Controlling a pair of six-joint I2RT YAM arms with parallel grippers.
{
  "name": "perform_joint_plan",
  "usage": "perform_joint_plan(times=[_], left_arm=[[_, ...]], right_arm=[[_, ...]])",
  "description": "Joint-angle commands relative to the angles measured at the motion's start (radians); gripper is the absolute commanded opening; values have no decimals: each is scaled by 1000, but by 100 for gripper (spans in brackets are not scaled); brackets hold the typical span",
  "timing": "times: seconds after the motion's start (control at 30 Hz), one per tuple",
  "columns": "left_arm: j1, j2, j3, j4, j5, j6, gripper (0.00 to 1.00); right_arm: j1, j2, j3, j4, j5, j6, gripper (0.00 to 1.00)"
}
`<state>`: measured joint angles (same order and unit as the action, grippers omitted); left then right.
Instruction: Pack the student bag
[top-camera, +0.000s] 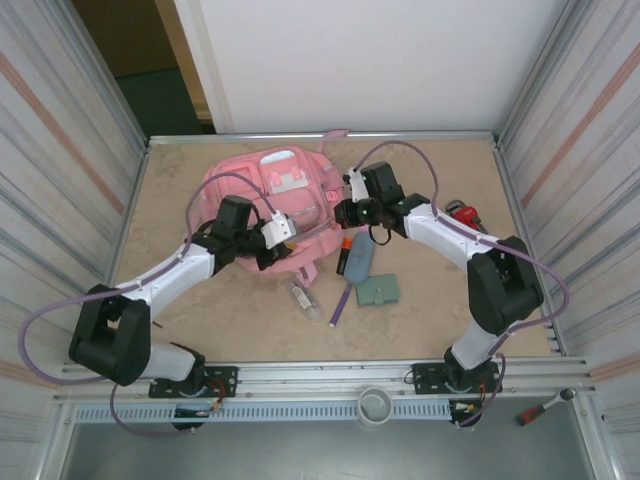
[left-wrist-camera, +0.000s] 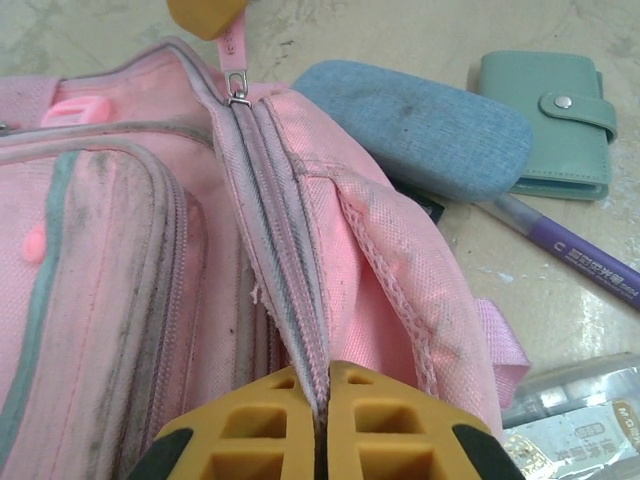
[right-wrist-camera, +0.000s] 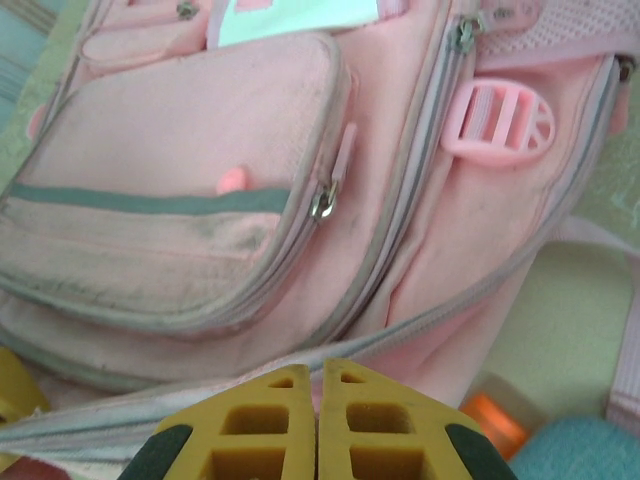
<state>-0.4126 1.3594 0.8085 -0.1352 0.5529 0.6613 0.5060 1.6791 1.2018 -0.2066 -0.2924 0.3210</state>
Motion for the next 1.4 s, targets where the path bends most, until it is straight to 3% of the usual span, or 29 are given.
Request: perform_joint_plan(times=[0.0, 0.07, 0.2, 0.37, 0.47, 0.57, 0.67, 0.77, 0.9, 1.07, 1.23, 1.37], left_arm=[[44, -84, -20, -10, -9, -22, 0], [47, -86, -22, 17, -40, -58, 0], [50, -84, -29, 79, -87, -118, 0], [55, -30, -9, 109, -133, -171, 0], [55, 3, -4, 130, -145, -200, 0], [52, 23, -1, 140, -162, -210, 0], [52, 28, 1, 137, -181, -217, 0], [58, 17, -2, 128, -182, -214, 0], [84, -15, -16, 125, -125, -219, 0], [130, -81, -52, 144, -26, -228, 0], [181, -139, -91, 200, 30, -261, 0], [196, -168, -103, 224, 33, -283, 0]], right_arm=[[-110, 33, 23, -35, 297, -79, 0], [-118, 9, -1, -31, 239, -101, 0], [-129, -97, -122, 58, -31, -108, 0], [-136, -214, -253, 228, -301, -4, 0], [-127, -242, -287, 320, -383, 72, 0], [-111, -255, -292, 341, -385, 91, 0], [-111, -270, -294, 301, -301, 59, 0], [-113, -277, -275, 191, -118, 6, 0], [-90, -279, -254, 101, 165, -59, 0], [-54, -254, -241, 122, 407, -85, 0], [-51, -178, -190, 150, 520, -91, 0], [-76, -97, -146, 194, 523, -98, 0]])
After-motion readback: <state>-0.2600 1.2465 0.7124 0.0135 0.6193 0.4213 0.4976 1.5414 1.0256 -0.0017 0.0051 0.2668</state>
